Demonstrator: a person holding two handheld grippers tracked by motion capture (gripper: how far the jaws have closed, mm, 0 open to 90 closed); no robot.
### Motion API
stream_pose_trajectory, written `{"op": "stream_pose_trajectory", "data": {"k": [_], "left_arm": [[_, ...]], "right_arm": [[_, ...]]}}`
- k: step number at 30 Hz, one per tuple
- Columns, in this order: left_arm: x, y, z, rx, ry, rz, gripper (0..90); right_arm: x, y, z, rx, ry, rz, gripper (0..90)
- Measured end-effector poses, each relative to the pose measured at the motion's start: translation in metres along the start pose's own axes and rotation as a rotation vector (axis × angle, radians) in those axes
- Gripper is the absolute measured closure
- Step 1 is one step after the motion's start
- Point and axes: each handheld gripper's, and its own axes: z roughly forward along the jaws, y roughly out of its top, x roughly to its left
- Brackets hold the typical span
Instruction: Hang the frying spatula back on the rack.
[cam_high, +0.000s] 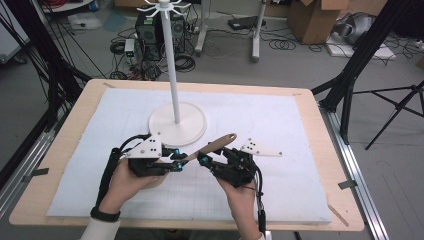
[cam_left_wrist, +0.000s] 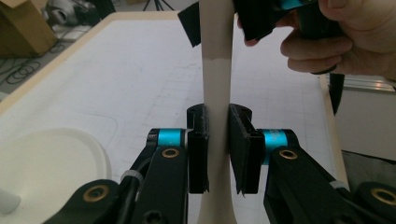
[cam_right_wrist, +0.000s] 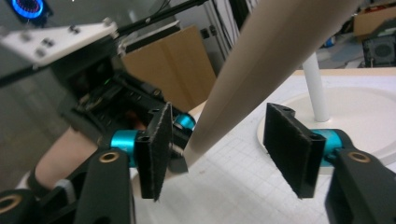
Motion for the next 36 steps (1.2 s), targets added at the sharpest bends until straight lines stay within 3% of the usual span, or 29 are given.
{"op": "stream_pose_trajectory", "data": {"k": [5, 10, 11, 13, 17, 20, 22, 23, 26, 27, 28, 30, 36], "left_arm": [[-0.001, 0.0, 0.002, 0.001, 0.018, 0.003, 77.8], [-0.002, 0.001, 0.004, -0.001, 0.016, 0.011, 77.8], [-0.003, 0.001, 0.005, -0.004, 0.024, 0.022, 77.8], [-0.003, 0.001, 0.007, 0.006, 0.023, 0.029, 77.7], [-0.003, 0.0, 0.01, 0.008, 0.024, 0.027, 77.5], [-0.003, 0.0, 0.008, 0.006, 0.02, 0.033, 76.6], [-0.004, 0.0, 0.007, 0.004, 0.025, 0.039, 70.1], [-0.004, 0.001, 0.003, -0.014, 0.044, 0.022, 61.7], [-0.003, 0.002, -0.005, -0.033, 0.046, 0.007, 55.8], [-0.002, 0.002, -0.014, -0.06, 0.018, -0.011, 51.5], [-0.002, 0.002, -0.014, -0.06, 0.018, -0.011, 50.6], [0.0, 0.001, -0.024, -0.102, -0.051, -0.05, 49.2], [0.001, 0.001, -0.034, -0.199, -0.17, -0.084, 41.8]], "right_arm": [[0.003, -0.002, 0.004, -0.01, 0.003, 0.035, 51.6], [0.004, -0.002, 0.005, -0.023, 0.002, 0.047, 64.8], [0.002, -0.002, 0.004, -0.035, 0.008, 0.058, 71.4], [0.001, -0.002, 0.004, -0.04, 0.026, 0.078, 73.2], [0.002, -0.001, 0.005, -0.027, 0.015, 0.068, 74.0], [0.0, 0.0, 0.005, -0.019, 0.038, 0.067, 74.3], [-0.002, 0.003, 0.006, -0.015, 0.054, 0.053, 74.5], [-0.001, 0.006, 0.005, -0.008, 0.069, 0.046, 74.7], [0.001, 0.015, 0.004, 0.015, 0.098, 0.017, 75.2], [0.002, 0.018, 0.004, 0.024, 0.109, -0.004, 75.4], [0.003, 0.022, 0.004, 0.035, 0.126, -0.023, 75.5], [0.006, 0.029, 0.004, 0.06, 0.164, -0.059, 75.7], [0.016, 0.05, 0.009, 0.13, 0.279, -0.162, 75.8]]}}
